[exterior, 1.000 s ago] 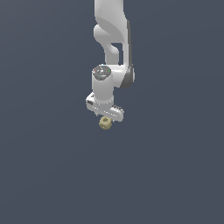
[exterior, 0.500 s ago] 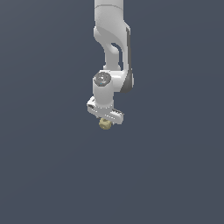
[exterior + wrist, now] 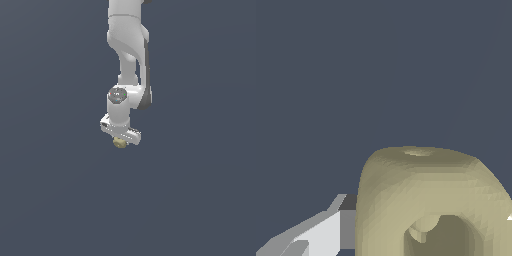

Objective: Pick up the object and move it to a goal position.

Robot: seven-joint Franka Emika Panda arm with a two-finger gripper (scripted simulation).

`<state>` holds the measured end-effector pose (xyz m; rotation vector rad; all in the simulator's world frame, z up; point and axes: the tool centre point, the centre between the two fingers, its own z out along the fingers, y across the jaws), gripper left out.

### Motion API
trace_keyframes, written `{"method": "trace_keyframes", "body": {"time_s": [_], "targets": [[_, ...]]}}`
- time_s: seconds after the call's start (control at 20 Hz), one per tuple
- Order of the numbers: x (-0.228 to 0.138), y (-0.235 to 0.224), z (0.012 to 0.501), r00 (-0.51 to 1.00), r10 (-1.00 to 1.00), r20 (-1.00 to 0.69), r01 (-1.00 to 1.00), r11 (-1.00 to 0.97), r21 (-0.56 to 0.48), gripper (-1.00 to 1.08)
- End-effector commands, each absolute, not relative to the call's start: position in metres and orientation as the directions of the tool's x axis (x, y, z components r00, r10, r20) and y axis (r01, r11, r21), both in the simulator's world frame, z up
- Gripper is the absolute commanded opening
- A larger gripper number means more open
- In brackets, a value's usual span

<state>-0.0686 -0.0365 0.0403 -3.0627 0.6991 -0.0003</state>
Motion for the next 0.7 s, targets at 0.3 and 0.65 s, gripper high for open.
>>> {"method": "trace_keyframes", "body": {"time_s": [0.3,0.65], "targets": [[-0.0687,-0.0369,0.0394,0.901,-0.434,0.0,-0.434,-0.901,0.0,-1.0],[-0.0621,-0.0298,0.047,0.901,-0.434,0.0,-0.434,-0.901,-0.001,-1.0]]}}
